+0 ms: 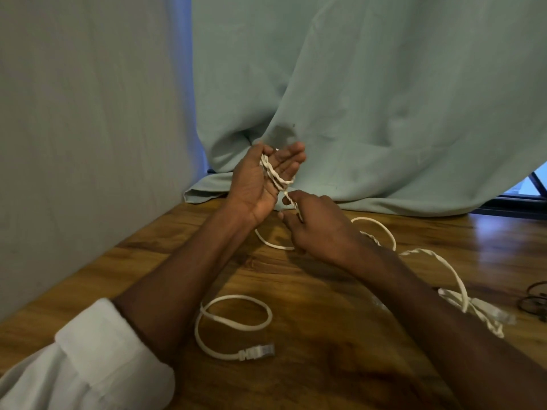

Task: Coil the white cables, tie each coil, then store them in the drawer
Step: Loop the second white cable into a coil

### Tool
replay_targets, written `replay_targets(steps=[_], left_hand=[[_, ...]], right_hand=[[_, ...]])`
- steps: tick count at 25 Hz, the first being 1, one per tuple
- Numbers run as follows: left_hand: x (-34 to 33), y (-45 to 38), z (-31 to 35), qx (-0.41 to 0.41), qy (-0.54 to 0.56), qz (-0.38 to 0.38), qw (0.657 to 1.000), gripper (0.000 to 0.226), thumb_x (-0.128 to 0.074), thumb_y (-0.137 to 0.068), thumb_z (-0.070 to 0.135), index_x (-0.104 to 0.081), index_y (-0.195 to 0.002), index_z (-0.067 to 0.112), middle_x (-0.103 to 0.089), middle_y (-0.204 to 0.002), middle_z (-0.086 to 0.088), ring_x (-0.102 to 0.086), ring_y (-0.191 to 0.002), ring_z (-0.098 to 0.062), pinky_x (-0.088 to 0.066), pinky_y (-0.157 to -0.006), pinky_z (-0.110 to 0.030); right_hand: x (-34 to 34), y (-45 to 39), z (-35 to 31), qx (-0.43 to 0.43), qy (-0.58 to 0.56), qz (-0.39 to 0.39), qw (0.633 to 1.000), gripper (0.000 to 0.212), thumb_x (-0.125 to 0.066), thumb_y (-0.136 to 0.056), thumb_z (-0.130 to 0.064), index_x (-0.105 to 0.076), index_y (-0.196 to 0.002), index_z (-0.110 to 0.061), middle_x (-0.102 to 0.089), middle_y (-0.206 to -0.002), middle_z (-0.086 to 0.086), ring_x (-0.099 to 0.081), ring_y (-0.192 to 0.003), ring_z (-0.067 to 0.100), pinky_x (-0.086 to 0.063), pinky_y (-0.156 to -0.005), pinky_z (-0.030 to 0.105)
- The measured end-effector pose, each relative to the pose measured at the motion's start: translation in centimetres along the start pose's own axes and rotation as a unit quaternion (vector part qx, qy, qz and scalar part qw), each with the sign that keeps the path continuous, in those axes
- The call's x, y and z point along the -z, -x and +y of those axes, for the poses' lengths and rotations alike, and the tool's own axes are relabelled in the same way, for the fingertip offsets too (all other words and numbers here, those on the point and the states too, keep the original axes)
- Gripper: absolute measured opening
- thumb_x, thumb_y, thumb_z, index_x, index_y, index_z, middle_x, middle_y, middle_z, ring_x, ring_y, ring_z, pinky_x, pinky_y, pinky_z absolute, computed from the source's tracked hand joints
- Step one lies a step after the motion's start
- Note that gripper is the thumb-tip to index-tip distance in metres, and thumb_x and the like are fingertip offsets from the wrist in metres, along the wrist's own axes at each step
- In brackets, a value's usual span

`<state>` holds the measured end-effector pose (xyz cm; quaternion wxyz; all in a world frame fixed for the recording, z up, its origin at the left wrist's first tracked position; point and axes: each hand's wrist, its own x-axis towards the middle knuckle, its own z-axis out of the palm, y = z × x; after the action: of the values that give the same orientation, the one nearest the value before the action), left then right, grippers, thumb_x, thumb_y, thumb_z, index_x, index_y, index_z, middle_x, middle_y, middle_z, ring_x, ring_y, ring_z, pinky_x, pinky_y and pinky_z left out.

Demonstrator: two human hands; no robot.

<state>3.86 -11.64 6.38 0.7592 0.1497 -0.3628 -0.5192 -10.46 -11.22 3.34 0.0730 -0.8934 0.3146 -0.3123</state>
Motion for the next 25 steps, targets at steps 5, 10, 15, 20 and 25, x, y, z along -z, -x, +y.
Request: replay_targets(steps=[5, 10, 15, 20, 25], left_hand=[[-0.7, 0.4, -1.3, -0.040, -0.332, 0.013, 0.942, 0.042, -0.027, -0.114, 0.034, -0.046, -0.083, 0.012, -0.078, -0.077, -0.013, -0.075, -0.064, -0.020, -0.057, -0.054, -0.024], [0.9, 0.2, -1.7, -0.119, -0.537, 0.007, 0.835, 0.041, -0.038, -0.113, 0.032, -0.059, -0.086, 0.009, -0.059, -0.067, -0.004, -0.057, -0.060, -0.011, -0.045, -0.061, -0.025], [0.8, 0.7, -0.6, -0.096, -0.543, -0.068, 0.832, 0.043, -0.046, -0.106, 0.025, -0.055, -0.066, 0.013, -0.049, -0.054, 0.000, -0.044, -0.049, -0.014, -0.035, -0.053, -0.031], [-0.6, 1.6, -1.0, 0.037, -0.491, -0.120, 0.862, 0.056, -0.036, -0.112, 0.041, -0.052, -0.067, 0.011, -0.036, -0.045, 0.000, -0.024, -0.038, -0.011, -0.016, -0.043, -0.021], [0.0, 1.5, -0.7, 0.133, -0.379, -0.217, 0.890, 0.054, -0.035, -0.108, 0.055, -0.045, -0.070, 0.018, -0.022, -0.043, 0.004, -0.011, -0.034, -0.011, -0.005, -0.040, -0.026]], right_hand=[[1.2, -0.1, 0.8, 0.025, 0.023, -0.043, 0.998, 0.021, -0.067, -0.099, -0.031, -0.069, -0.116, -0.019, -0.070, -0.088, -0.008, -0.065, -0.078, 0.012, -0.056, -0.084, 0.034], [2.2, -0.3, 0.9, -0.007, -0.115, -0.002, 0.993, 0.019, -0.081, -0.089, -0.034, -0.073, -0.077, -0.022, -0.062, -0.049, -0.015, -0.060, -0.046, 0.004, -0.049, -0.059, 0.024], [2.8, -0.9, 1.6, 0.040, -0.217, 0.042, 0.974, 0.009, -0.082, -0.085, -0.028, -0.079, -0.087, -0.020, -0.074, -0.073, 0.003, -0.068, -0.067, 0.027, -0.058, -0.074, 0.048], [3.5, -1.1, 3.7, 0.030, -0.245, 0.176, 0.953, 0.010, -0.083, -0.084, -0.017, -0.073, -0.087, -0.016, -0.069, -0.072, -0.006, -0.064, -0.065, 0.010, -0.052, -0.065, 0.032], [3.1, -1.3, 4.3, 0.042, -0.281, 0.196, 0.939, 0.005, -0.076, -0.091, -0.010, -0.071, -0.093, -0.009, -0.071, -0.084, -0.002, -0.066, -0.076, 0.011, -0.055, -0.071, 0.029]])
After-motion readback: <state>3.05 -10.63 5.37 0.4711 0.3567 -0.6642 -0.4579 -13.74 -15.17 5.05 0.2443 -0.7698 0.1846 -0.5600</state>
